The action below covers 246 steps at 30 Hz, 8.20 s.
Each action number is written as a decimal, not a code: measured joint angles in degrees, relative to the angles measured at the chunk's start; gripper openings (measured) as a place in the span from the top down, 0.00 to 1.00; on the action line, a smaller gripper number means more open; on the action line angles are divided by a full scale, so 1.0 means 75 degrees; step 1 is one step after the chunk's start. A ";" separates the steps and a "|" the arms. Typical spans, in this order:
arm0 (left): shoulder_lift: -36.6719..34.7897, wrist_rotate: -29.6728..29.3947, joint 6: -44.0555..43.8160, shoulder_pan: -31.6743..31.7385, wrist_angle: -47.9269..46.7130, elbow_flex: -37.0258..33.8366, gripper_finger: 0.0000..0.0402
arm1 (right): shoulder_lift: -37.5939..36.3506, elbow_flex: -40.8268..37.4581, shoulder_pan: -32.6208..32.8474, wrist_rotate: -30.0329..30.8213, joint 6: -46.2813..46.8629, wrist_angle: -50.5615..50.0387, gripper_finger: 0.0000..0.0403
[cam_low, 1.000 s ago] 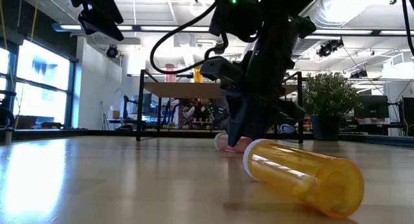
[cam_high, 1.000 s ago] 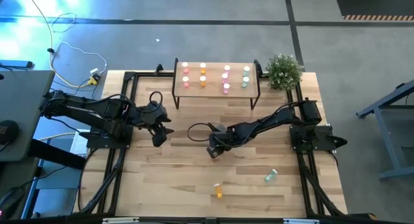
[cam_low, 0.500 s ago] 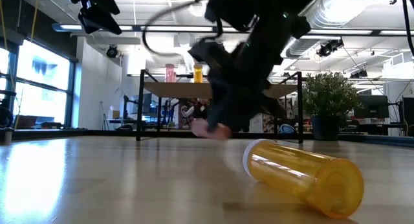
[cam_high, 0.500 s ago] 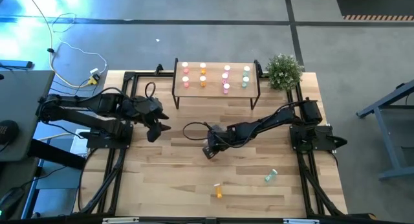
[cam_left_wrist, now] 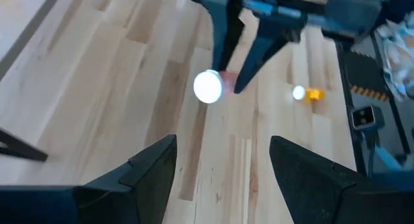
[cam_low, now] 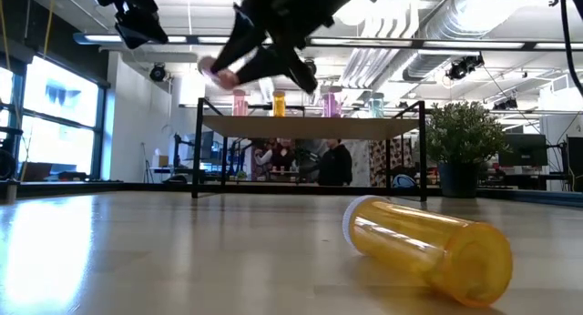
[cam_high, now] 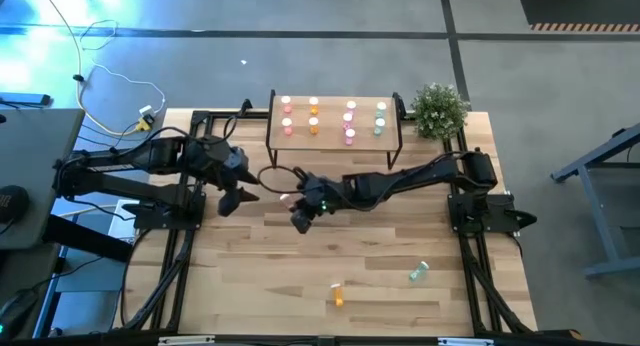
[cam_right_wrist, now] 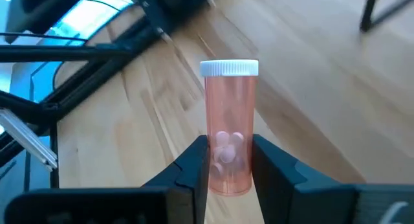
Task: Pick and place medicine bottles onto shelf by color
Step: Put the red pill bottle on the shelf aligned with the other red pill bottles, then adjust the red pill bottle on the shelf
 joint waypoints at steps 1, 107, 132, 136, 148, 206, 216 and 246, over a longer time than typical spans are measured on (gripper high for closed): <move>0.0002 0.0105 0.0162 0.0034 0.0000 0.0000 0.41 | 0.0000 0.0108 -0.0004 0.0024 -0.0112 -0.0003 0.78; 0.2943 -0.0669 0.2861 0.2344 -0.1086 0.3041 0.72 | -0.2143 0.1159 -0.2304 -0.0106 -0.3125 -0.1206 0.50; 0.5723 -0.1054 0.3654 0.2867 -0.2992 0.5182 0.72 | -0.2827 0.1159 -0.3447 -0.0109 -0.3990 -0.2196 0.50; 0.5914 -0.1132 0.3703 0.2865 -0.2990 0.5182 0.72 | -0.2827 0.1159 -0.3461 -0.0109 -0.3993 -0.2196 0.50; 0.6054 -0.1572 0.3964 0.2862 -0.2901 0.5196 0.72 | -0.2824 0.1159 -0.3461 -0.0107 -0.3994 -0.2237 0.50; 0.6070 -0.2050 0.4223 0.2865 -0.2757 0.5427 0.47 | -0.2818 0.1159 -0.3461 -0.0100 -0.4072 -0.2237 0.50; 0.6061 -0.2177 0.4156 0.2865 -0.3200 0.5936 0.47 | -0.2818 0.1159 -0.3460 -0.0100 -0.4051 -0.2237 0.50; 0.6084 -0.2177 0.2242 0.3311 -0.2841 0.6604 0.47 | -0.2818 0.1159 -0.3458 -0.0100 -0.4057 -0.2235 0.50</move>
